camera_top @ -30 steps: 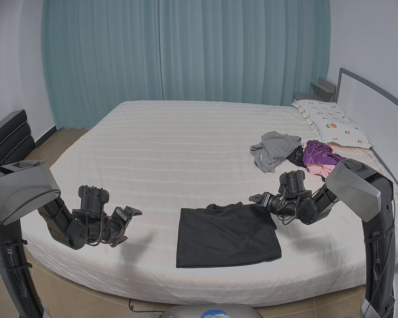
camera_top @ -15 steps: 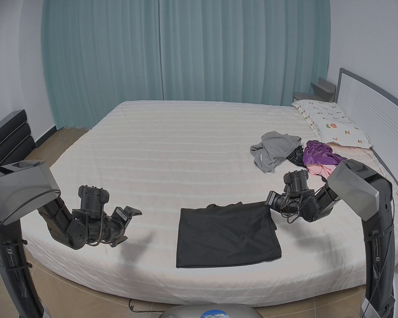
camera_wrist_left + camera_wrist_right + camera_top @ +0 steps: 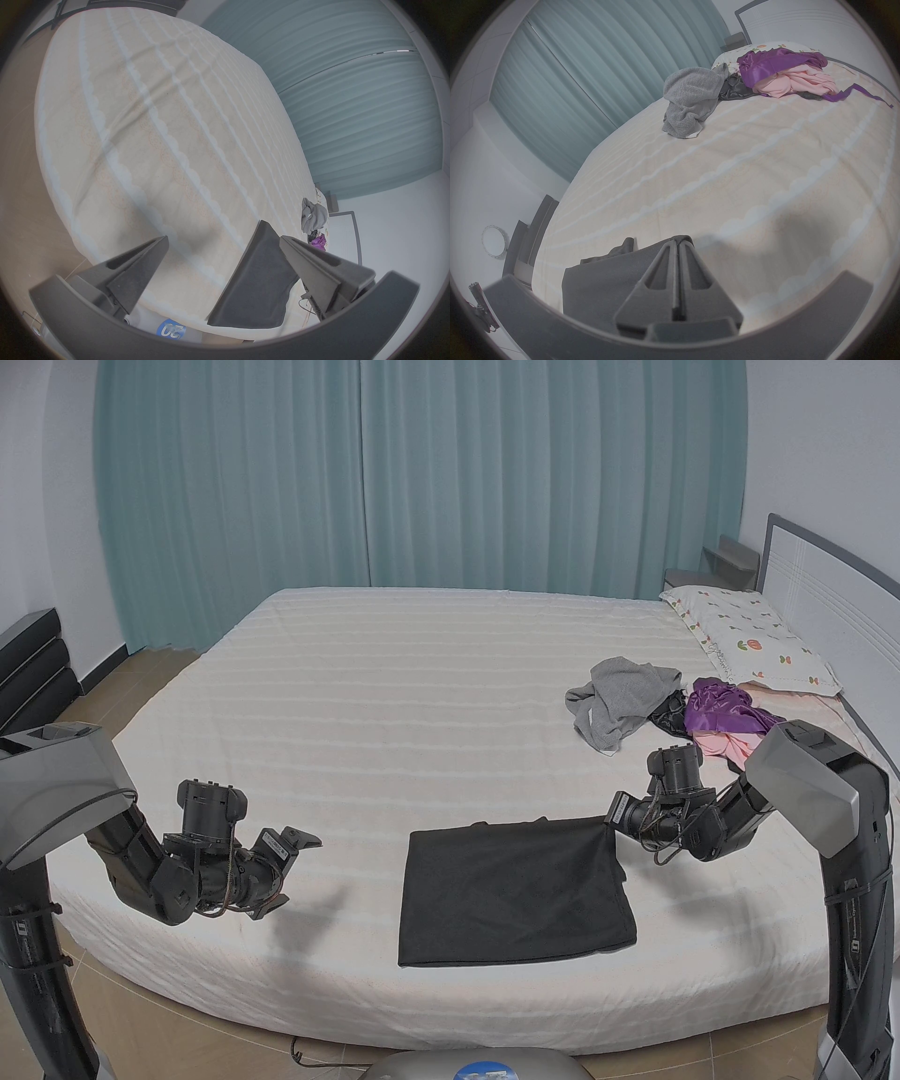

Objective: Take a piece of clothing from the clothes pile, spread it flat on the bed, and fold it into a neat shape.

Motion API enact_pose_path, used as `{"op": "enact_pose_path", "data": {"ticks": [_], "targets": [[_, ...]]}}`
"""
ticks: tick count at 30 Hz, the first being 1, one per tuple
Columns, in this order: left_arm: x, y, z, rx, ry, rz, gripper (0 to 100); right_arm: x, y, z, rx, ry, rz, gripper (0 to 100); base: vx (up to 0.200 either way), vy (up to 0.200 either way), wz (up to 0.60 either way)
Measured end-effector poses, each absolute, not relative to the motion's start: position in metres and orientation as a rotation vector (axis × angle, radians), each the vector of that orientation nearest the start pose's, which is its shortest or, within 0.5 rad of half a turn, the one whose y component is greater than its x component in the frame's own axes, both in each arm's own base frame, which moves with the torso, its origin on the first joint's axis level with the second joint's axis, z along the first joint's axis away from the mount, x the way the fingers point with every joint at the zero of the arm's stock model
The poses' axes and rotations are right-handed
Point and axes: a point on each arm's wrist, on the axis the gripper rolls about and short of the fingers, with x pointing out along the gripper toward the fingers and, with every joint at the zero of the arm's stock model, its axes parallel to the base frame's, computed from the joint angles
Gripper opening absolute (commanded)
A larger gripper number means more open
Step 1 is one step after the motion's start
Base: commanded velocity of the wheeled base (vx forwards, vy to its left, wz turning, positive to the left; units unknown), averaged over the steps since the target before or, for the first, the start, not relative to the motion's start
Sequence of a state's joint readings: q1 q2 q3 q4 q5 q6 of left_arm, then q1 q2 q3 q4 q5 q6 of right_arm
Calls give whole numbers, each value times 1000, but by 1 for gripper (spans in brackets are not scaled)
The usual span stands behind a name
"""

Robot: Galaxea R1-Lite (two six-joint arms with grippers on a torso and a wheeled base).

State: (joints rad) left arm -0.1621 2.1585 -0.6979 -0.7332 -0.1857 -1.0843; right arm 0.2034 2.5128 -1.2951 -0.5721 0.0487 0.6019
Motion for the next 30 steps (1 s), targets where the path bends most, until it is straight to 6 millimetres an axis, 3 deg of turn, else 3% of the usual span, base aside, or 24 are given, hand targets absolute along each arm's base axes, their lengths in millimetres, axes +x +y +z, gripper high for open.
{"op": "enact_pose_path", "data": {"ticks": [9, 14, 22, 30], "targets": [[332, -59, 16, -1031, 838, 97, 100, 431, 90, -23, 532, 738, 54, 100, 0, 0, 0], [332, -59, 16, -1031, 838, 97, 100, 406, 86, -20, 541, 807, 81, 100, 0, 0, 0], [332, -58, 16, -1032, 837, 97, 100, 347, 76, -23, 513, 895, 160, 100, 0, 0, 0], [332, -59, 16, -1031, 838, 97, 100, 317, 76, -26, 468, 899, 226, 100, 0, 0, 0]]}}
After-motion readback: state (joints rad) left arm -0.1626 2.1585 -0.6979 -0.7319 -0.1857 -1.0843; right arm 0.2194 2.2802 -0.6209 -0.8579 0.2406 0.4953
